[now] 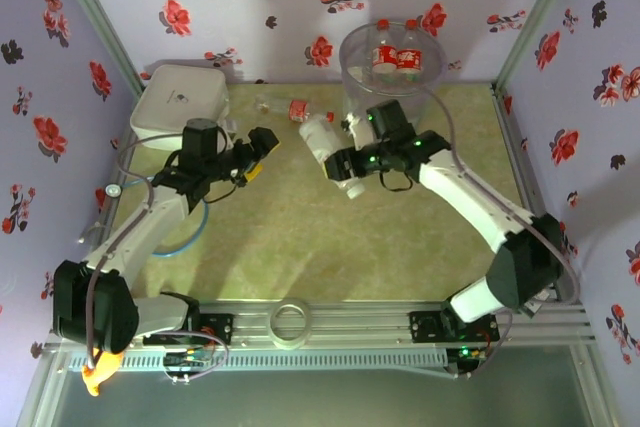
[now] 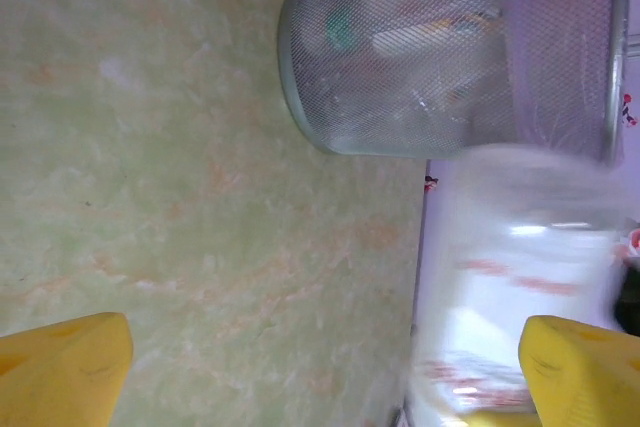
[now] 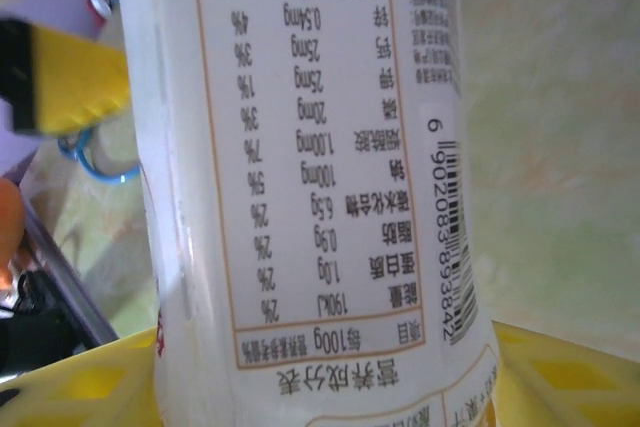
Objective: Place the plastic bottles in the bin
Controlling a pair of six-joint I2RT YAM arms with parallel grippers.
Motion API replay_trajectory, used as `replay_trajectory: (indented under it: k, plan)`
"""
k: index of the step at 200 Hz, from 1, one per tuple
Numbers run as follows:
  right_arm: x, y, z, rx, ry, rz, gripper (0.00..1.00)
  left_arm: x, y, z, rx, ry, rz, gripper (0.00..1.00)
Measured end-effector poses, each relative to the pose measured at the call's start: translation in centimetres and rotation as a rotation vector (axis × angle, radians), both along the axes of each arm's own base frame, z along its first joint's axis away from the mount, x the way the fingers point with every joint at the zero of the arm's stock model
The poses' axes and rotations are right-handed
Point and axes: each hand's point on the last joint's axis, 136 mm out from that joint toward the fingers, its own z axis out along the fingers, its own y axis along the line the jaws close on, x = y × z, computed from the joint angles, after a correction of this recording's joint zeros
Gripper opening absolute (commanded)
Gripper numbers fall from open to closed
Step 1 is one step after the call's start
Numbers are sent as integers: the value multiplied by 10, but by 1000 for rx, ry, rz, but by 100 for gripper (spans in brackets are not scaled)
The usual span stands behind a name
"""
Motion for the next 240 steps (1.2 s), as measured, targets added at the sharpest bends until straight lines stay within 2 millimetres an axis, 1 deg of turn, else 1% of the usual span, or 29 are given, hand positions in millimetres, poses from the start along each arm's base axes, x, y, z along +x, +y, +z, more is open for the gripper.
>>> replay_trajectory:
  k: [18,26,34,47,64,79,92,111,131,147,165,184,211,226,240]
  plan:
    - [14,-19,48,12,-135,-69,55,-6,3,-18,13,39,3,99]
    - [22,-32,69,8,-202,-120,54,-9,4,-28,20,60,3,98]
    - [32,-45,86,-2,-258,-172,54,-12,5,-36,25,77,4,98]
    - [50,-69,110,-26,-338,-271,53,-15,6,-44,30,96,5,98]
    - [76,-103,131,-71,-407,-402,53,-16,7,-48,31,100,5,98]
    - [105,-129,141,-122,-447,-504,53,-14,6,-46,24,91,8,98]
    - [131,-147,143,-166,-468,-569,53,-13,5,-45,12,84,13,97]
    - [169,-166,132,-227,-465,-636,52,-13,6,-48,3,83,19,97]
    - [203,-178,118,-272,-453,-675,52,-15,6,-52,1,89,23,97]
    - [223,-180,113,-278,-447,-683,52,-17,7,-53,-2,90,25,97]
    - [232,-173,113,-263,-453,-665,52,-18,7,-52,-6,87,26,97]
    - [239,-155,121,-250,-488,-621,52,-17,7,-51,-11,83,29,97]
    - [249,-123,133,-213,-547,-544,53,-16,7,-50,-14,78,30,97]
    - [256,-106,128,-198,-552,-503,53,-16,7,-49,-16,75,30,97]
    - [263,-96,118,-195,-546,-476,53,-15,6,-49,-17,71,30,97]
